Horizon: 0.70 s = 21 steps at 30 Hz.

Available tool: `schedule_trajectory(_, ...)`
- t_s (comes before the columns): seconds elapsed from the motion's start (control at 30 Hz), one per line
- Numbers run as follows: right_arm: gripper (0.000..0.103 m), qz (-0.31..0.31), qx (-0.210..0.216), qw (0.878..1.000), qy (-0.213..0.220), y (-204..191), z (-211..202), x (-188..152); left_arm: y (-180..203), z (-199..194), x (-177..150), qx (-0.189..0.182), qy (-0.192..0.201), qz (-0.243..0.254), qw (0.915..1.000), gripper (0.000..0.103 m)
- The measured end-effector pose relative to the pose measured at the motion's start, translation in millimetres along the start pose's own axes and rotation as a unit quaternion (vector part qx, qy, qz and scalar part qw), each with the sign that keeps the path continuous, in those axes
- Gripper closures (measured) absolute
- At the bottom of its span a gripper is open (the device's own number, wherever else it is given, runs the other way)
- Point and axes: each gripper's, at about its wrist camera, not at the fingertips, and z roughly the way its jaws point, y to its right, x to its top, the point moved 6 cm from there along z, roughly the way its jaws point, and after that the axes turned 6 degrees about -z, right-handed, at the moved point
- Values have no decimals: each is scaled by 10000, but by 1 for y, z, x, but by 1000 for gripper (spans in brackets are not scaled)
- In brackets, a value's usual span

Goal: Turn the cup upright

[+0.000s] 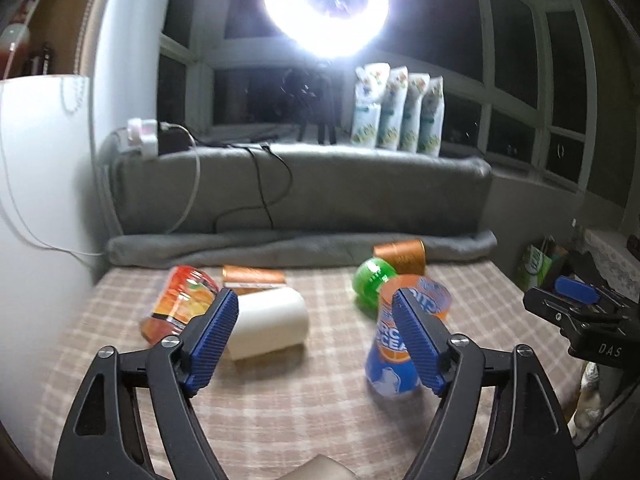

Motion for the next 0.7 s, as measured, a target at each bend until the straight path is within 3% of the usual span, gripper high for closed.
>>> schedule_trajectory(0.7, 0, 39, -194, 9998, 74, 4, 0, 1, -10, -20, 7, 203, 291, -38, 9994, 19)
